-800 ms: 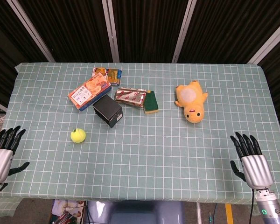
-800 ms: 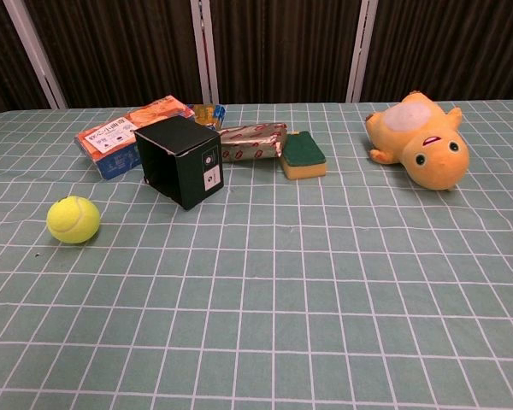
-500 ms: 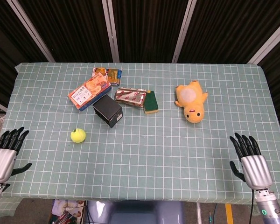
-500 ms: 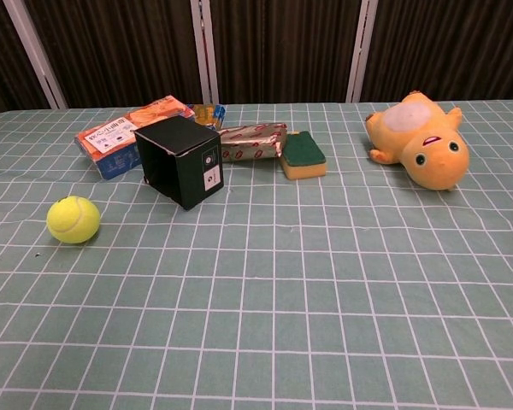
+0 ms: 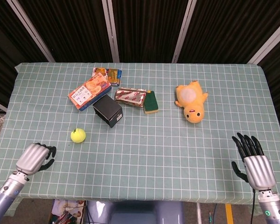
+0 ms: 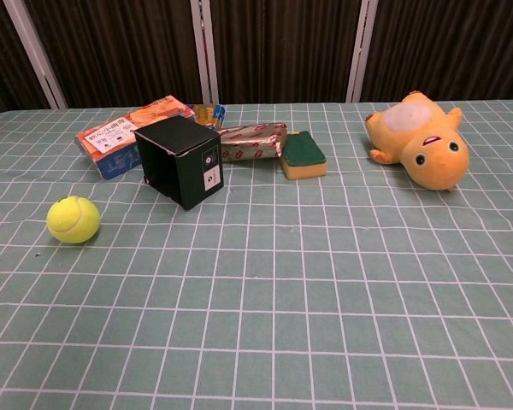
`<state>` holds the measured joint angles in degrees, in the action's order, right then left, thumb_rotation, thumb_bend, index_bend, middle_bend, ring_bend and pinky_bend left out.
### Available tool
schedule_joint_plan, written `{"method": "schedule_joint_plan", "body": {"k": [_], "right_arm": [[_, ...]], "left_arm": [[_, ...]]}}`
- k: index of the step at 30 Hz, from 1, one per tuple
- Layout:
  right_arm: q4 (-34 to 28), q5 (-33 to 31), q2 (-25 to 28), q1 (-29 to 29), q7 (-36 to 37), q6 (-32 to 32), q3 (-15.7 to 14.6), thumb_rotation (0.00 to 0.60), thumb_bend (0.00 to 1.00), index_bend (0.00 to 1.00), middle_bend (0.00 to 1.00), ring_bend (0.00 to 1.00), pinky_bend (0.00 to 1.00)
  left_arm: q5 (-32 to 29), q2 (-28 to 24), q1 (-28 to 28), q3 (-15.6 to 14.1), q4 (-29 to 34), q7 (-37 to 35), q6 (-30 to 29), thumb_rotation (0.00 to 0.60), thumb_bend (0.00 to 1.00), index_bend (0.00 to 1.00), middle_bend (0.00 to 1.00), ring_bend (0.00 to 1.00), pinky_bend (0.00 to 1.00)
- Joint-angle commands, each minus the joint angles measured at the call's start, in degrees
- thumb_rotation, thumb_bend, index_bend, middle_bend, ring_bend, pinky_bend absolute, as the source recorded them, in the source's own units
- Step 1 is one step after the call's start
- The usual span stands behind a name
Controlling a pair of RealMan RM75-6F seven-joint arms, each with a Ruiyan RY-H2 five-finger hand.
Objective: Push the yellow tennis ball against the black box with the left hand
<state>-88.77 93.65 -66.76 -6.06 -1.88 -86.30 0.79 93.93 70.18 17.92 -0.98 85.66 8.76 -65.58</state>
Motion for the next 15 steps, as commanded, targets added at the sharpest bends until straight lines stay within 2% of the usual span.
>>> {"method": "schedule_joint_plan", "body": {"k": [1,8,15], "right_arm": [[-0.1,-0.1,0.2,0.0,0.5,0.0,0.0,0.6,0.44,0.0,0.0,0.0,0.0],[-0.1,-0.4,1.3,0.5,2.7,-1.2,0.3,0.6,0.44,0.0,0.0,0.0,0.0],[0.3,-0.9,2.0,0.7,4.9,-1.7,0.8,0.6,0.44,0.0,0.0,0.0,0.0]], "left_arm": [[-1.3,1.4,4.9,0.0,0.7,7.5,7.4,0.6,0.33,0.58,0.67,0.65,0.64],[-5.7,4.3,7.8,1.0,-1.7,15.5,13.5,0.6,0.33,0.56,0.63,0.63,0.63],[-10.2,7.0,9.9,2.4,-3.2,21.0,16.2,0.6,0.33,0.56,0.63,0.62,0.63]]}}
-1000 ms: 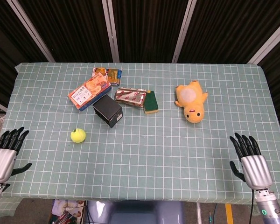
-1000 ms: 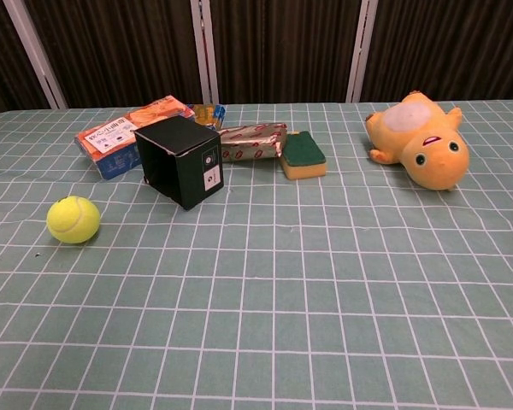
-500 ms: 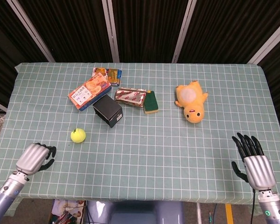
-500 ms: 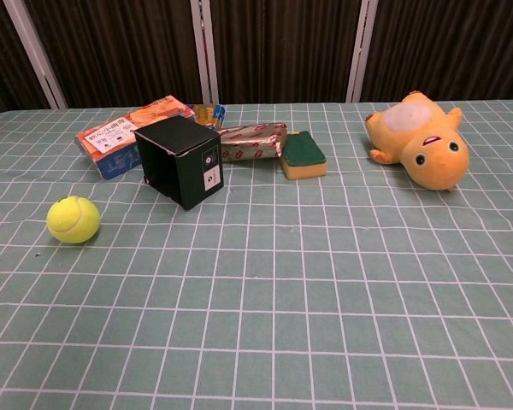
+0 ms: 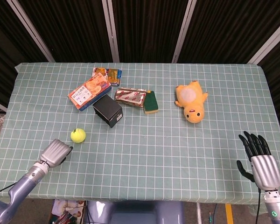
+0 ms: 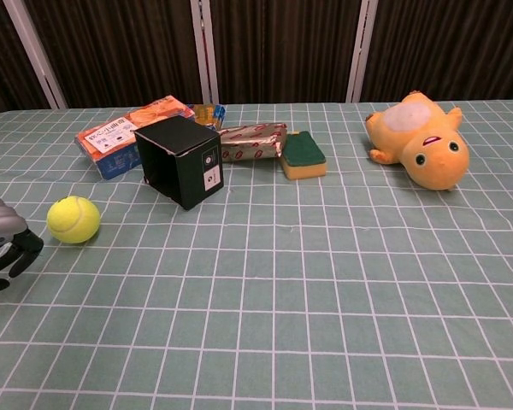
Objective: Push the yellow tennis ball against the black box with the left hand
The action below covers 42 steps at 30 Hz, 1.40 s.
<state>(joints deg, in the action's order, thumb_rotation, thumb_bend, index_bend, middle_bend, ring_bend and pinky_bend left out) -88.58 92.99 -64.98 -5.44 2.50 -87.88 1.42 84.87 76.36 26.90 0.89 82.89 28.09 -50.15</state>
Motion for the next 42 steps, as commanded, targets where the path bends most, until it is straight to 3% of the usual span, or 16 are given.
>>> {"method": "schedule_joint_plan", "body": {"k": [1,11,32,42], "right_arm": [[0.2,-0.4,0.2,0.1,0.7,0.0,0.2,0.6,0.44,0.0,0.0,0.0,0.0],[1.1,-2.1,0.5,-0.5,2.5,1.5,0.8,0.6,0.44,0.0,0.0,0.0,0.0],[1.9,-4.1,0.6,-0.6,3.1,2.2,1.9,0.6,0.44,0.0,0.0,0.0,0.0],[2.4,-5.4,0.5,-1.2,3.4,3.5,2.4,0.6,0.44,0.0,0.0,0.0,0.0]], "left_arm": [[-1.4,0.9,1.1,0.6,-0.6,2.2,0.8,0.6,0.33,0.56,0.63,0.62,0.63],[-6.8,3.6,4.0,1.9,-4.2,5.8,3.7,0.6,0.33,0.55,0.62,0.62,0.62],[-11.0,6.2,11.9,4.1,-8.0,6.9,8.5,0.6,0.33,0.54,0.56,0.56,0.6],[-12.3,8.8,16.0,4.7,-11.9,5.5,11.3,0.6,0.33,0.51,0.47,0.47,0.45]]}}
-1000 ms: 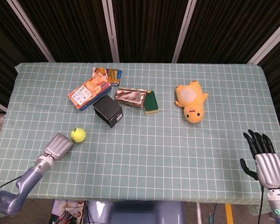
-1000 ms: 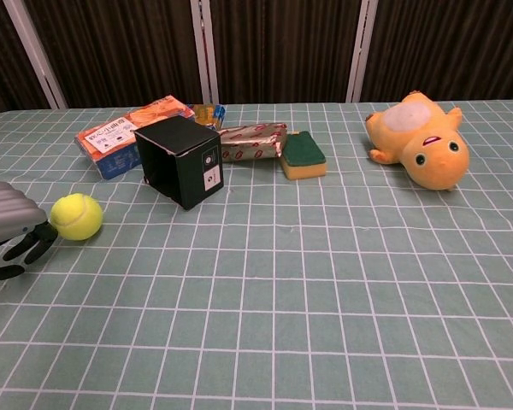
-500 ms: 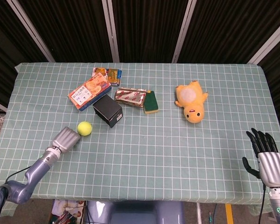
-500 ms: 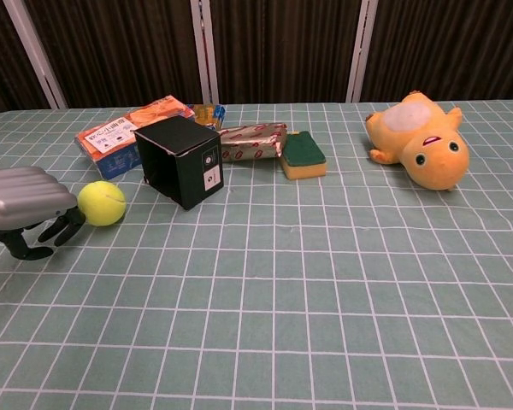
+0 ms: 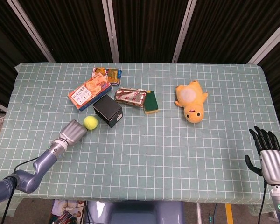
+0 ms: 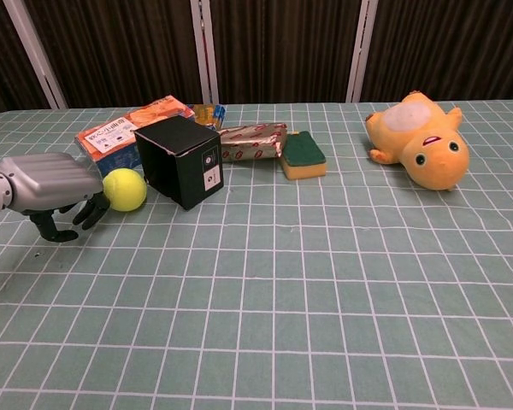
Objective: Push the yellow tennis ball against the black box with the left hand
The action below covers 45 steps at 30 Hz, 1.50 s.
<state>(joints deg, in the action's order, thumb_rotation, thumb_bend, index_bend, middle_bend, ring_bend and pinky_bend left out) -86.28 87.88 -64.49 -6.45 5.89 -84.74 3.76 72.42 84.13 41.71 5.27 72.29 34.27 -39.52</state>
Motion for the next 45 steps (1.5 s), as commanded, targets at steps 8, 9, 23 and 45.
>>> {"method": "schedule_joint_plan", "body": {"k": [8,9,23,45], "right_arm": [[0.1,-0.8,0.0,-0.5,0.0,1.4,0.2,0.6,0.44,0.0,0.0,0.0,0.0],[0.1,-0.9,0.0,-0.6,0.0,1.5,0.2,0.6,0.44,0.0,0.0,0.0,0.0],[-0.2,-1.0,0.6,-0.9,0.6,2.7,-0.1,0.6,0.44,0.0,0.0,0.0,0.0],[-1.3,0.2,1.0,-0.9,0.7,2.0,-0.5,0.6,0.44,0.0,0.0,0.0,0.0]], "left_arm": [[3.6,2.7,3.3,-0.4,-4.3,-6.2,-0.1,0.6,0.33,0.49,0.41,0.4,0.37],[4.1,2.8,3.5,-0.5,-4.6,-7.0,-0.3,0.6,0.33,0.49,0.4,0.4,0.37],[8.1,4.6,4.5,-2.3,-8.8,-13.1,-3.3,0.6,0.32,0.33,0.17,0.08,0.14],[6.4,3.0,2.5,-3.2,-5.2,-9.6,-7.5,0.6,0.32,0.0,0.0,0.0,0.0]]}}
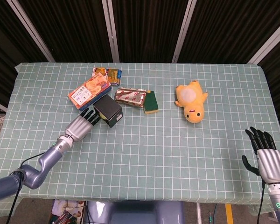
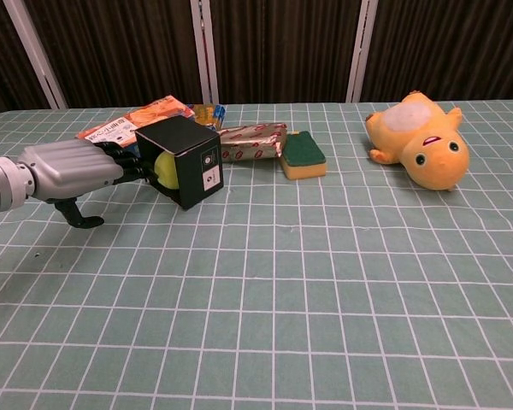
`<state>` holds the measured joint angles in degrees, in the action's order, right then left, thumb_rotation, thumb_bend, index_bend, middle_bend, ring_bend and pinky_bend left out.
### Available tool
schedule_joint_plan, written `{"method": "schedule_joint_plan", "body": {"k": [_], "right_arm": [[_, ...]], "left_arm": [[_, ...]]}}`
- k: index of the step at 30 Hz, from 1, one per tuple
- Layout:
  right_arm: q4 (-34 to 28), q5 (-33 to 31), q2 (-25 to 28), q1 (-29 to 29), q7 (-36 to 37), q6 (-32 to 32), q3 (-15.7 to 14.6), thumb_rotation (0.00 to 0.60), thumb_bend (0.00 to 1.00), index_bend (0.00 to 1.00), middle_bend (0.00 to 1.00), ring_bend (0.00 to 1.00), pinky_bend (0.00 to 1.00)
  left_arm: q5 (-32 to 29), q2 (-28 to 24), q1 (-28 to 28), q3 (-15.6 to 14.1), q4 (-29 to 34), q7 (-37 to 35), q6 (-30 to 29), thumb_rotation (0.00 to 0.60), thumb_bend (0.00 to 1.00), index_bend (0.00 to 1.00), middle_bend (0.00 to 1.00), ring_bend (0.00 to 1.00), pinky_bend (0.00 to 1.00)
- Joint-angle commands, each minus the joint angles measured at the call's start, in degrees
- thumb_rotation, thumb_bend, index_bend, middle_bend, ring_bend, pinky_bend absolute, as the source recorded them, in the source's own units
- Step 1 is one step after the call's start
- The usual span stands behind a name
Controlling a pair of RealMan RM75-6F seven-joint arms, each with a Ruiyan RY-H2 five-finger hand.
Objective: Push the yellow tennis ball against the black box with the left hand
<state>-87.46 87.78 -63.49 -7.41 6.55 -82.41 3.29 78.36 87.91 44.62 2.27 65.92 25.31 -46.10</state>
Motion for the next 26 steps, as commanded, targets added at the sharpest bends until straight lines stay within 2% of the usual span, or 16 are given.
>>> {"method": "schedule_joint_plan", "body": {"k": [1,8,12,16,18,21,26], "right_arm": [[-0.2,0.4,0.0,0.1,0.1,-0.4,0.0,0.6,0.44,0.0,0.0,0.0,0.0],[-0.8,1.7,0.2,0.2,0.2,-1.0,-0.5,0.6,0.44,0.0,0.0,0.0,0.0],[-1.2,2.6,0.5,0.2,0.8,-1.5,-0.8,0.6,0.44,0.0,0.0,0.0,0.0],[-1.3,3.1,0.2,0.2,0.4,-1.9,-0.8,0.6,0.44,0.0,0.0,0.0,0.0],[-1.1,3.1,-0.3,0.1,0.2,-2.0,-0.7,0.6,0.44,0.0,0.0,0.0,0.0],[-1.1,3.2,-0.6,0.0,-0.1,-1.7,-0.9,0.6,0.44,0.0,0.0,0.0,0.0],[-1.3,3.6,-0.6,0.0,-0.8,-1.9,-1.1,0.6,0.44,0.0,0.0,0.0,0.0]], "left_arm": [[0.8,-1.3,-0.7,-0.4,1.9,-1.0,-1.4,0.6,0.32,0.0,0.0,0.0,0.0],[5.7,-10.8,-5.8,-4.5,14.5,-7.6,-8.5,0.6,0.28,0.0,0.0,0.0,0.0],[10.1,-17.5,-11.7,-8.7,21.1,-12.3,-16.9,0.6,0.23,0.0,0.0,0.0,0.0],[9.6,-22.5,-19.0,-11.0,26.1,-15.1,-26.2,0.6,0.16,0.0,0.0,0.0,0.0],[8.8,-23.7,-24.1,-11.3,29.0,-15.7,-33.6,0.6,0.15,0.0,0.0,0.0,0.0],[8.9,-22.7,-30.3,-11.2,30.2,-18.0,-42.9,0.6,0.14,0.0,0.0,0.0,0.0],[10.9,-21.7,-35.8,-12.0,27.5,-20.3,-49.7,0.6,0.11,0.0,0.0,0.0,0.0]]}}
